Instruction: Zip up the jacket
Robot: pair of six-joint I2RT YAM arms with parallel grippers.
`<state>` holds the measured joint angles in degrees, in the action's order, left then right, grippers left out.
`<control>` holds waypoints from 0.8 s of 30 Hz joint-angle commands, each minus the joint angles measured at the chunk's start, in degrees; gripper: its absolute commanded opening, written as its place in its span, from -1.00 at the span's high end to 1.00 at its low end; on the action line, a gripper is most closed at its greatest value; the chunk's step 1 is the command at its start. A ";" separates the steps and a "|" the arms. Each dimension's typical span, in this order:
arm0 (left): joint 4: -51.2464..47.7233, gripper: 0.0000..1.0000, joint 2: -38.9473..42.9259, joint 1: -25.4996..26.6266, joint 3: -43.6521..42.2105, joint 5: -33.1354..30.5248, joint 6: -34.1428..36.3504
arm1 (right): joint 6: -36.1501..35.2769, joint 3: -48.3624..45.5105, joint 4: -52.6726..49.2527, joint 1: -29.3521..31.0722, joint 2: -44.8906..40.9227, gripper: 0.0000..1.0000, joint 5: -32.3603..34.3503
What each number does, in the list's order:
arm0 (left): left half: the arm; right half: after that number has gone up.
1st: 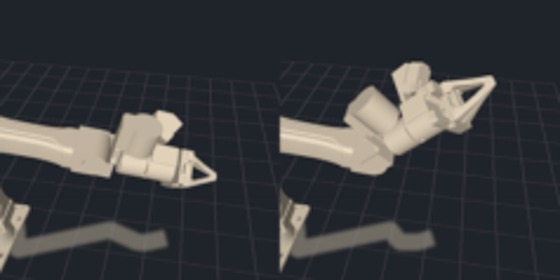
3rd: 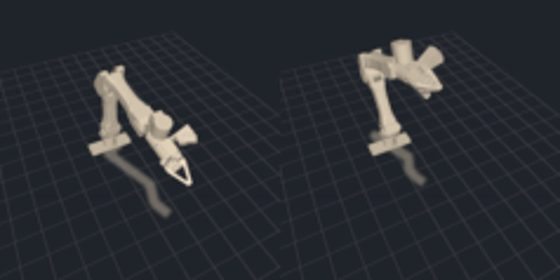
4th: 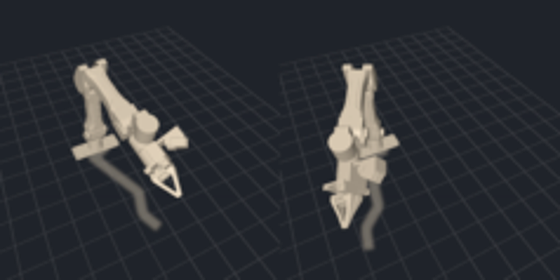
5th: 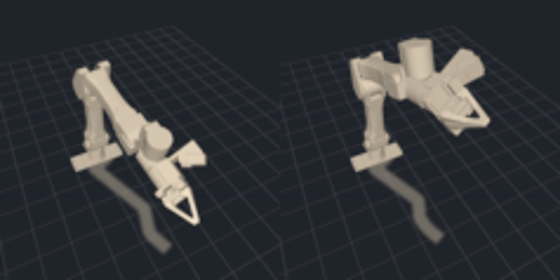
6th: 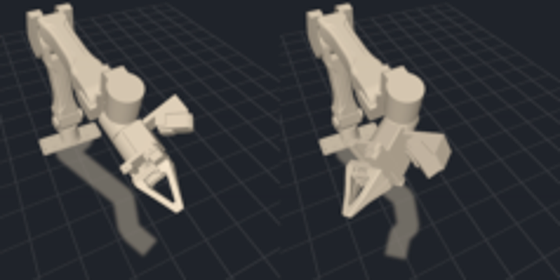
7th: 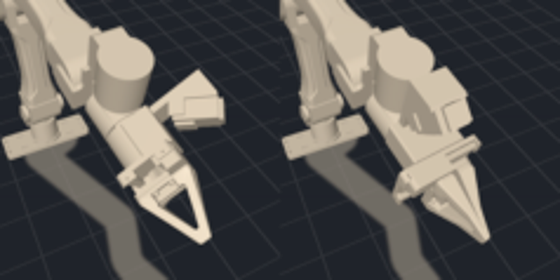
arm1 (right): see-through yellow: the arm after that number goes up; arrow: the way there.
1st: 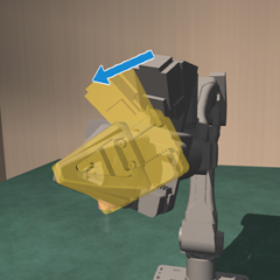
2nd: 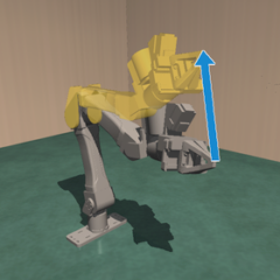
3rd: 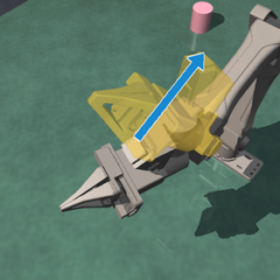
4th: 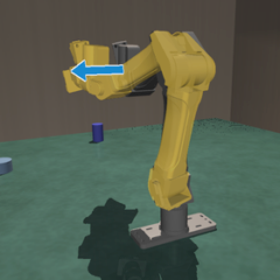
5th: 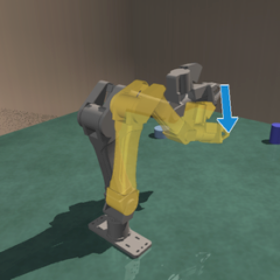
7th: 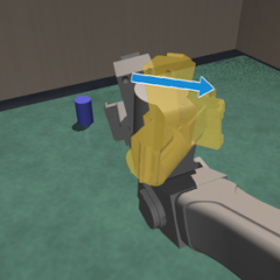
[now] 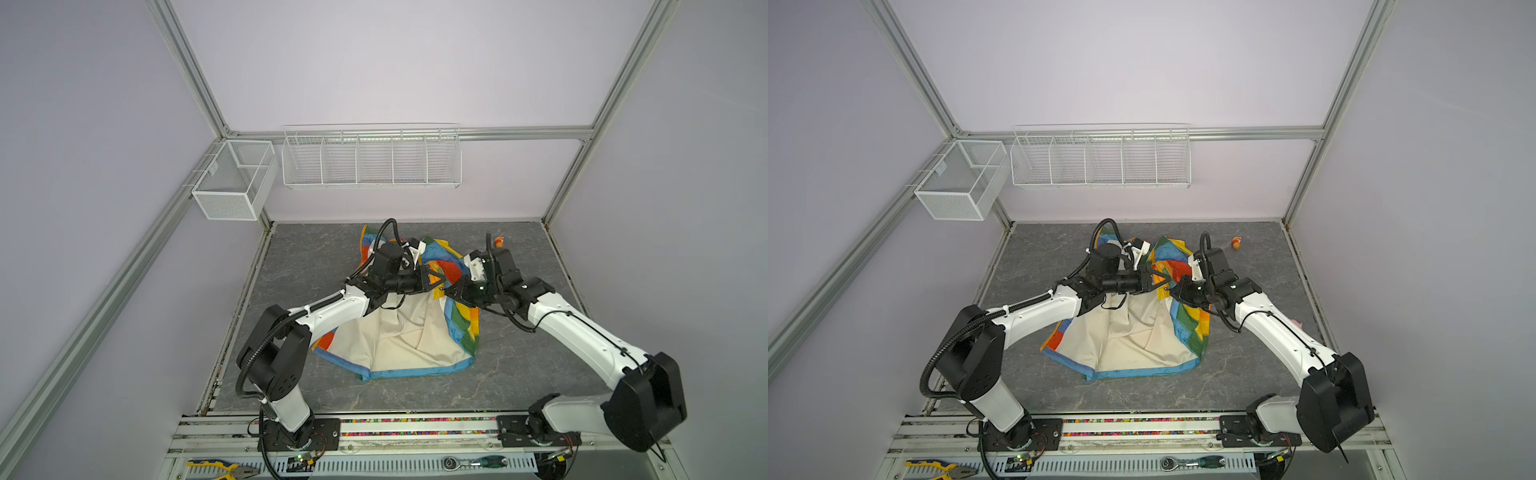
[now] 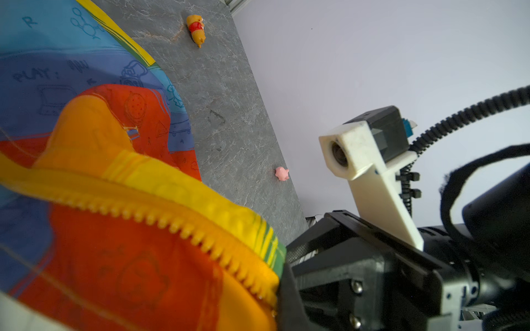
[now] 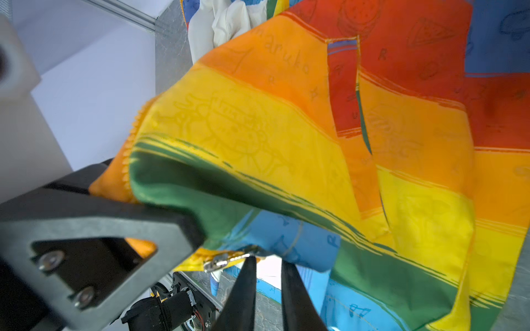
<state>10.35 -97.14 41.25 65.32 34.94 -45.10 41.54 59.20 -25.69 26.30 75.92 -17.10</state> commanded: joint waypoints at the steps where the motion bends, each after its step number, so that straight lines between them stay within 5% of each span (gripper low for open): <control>1: -0.07 1.00 1.94 -0.03 -0.15 0.39 1.07 | -1.37 -1.19 -1.75 -0.76 -2.01 0.61 1.02; 5: -0.66 1.00 2.22 -0.08 0.07 0.22 1.46 | -2.23 -1.15 -2.48 -0.95 -3.03 0.60 1.21; 13: 0.54 1.00 2.00 -0.12 0.42 0.44 0.25 | -0.08 -3.06 1.59 -0.39 -7.11 0.24 -2.97; 24: 5.67 1.00 0.79 -0.62 0.60 4.19 -13.70 | 6.45 -5.54 10.09 -0.31 -7.27 0.02 -8.60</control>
<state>11.14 -96.84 41.15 65.32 36.51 -52.49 45.76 54.30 -19.00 25.65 69.12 -23.77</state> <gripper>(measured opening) 0.048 0.487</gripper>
